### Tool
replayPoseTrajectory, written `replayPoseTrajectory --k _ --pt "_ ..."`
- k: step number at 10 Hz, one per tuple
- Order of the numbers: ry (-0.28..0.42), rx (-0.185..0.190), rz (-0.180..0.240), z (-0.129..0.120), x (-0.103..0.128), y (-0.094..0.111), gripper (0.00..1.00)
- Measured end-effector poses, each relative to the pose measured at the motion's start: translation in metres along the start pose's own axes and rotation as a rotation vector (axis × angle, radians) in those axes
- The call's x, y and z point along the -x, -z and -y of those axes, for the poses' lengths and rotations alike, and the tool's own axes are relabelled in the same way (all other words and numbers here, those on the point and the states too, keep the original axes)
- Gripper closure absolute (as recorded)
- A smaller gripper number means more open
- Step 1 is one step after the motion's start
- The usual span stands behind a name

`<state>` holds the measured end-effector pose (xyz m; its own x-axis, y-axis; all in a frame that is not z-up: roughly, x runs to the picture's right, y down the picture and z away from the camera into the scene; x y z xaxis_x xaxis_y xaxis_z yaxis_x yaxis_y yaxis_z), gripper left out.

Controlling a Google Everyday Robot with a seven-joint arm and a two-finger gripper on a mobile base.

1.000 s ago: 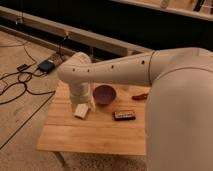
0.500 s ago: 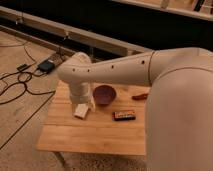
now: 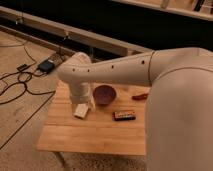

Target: Place the white sponge in the ceramic bowl

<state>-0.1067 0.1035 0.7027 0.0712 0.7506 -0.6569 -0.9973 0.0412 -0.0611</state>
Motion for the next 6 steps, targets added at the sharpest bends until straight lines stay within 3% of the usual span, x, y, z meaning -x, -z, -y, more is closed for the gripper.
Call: replayPoseTrajectory --k 2,3,6 --pt "0.002 -0.003 0.001 0.0 0.0 -0.001 0.35" --pt "0.012 -0.026 0.012 0.002 0.005 -0.007 0.35" --pt "0.053 -0.069 0.084 -0.023 0.034 -0.044 0.35"
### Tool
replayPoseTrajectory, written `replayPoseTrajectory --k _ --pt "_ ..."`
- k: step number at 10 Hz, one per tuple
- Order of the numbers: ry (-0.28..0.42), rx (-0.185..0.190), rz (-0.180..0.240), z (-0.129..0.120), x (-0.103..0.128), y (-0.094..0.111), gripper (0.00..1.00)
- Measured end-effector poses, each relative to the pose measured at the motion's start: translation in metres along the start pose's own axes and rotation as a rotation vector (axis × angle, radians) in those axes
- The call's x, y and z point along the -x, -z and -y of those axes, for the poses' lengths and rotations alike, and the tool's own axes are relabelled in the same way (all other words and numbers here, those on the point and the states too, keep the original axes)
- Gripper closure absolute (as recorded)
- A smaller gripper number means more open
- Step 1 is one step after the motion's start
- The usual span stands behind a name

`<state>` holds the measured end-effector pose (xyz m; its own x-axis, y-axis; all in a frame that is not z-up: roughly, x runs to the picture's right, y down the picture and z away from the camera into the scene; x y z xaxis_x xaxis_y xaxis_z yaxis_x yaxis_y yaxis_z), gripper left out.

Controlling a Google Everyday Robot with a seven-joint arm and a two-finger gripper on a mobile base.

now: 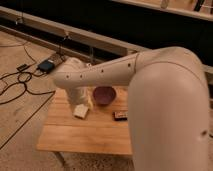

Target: Place the white sponge in the ceramic bowl

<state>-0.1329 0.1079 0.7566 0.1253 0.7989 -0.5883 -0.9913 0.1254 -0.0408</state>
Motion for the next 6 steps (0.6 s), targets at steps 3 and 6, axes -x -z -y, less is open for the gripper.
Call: replayPoseTrajectory --k 3,6 --pt "-0.022 -0.011 0.041 -0.024 0.027 -0.04 0.35" --pt "-0.118 -0.01 0.033 -0.02 0.047 -0.074 0.35"
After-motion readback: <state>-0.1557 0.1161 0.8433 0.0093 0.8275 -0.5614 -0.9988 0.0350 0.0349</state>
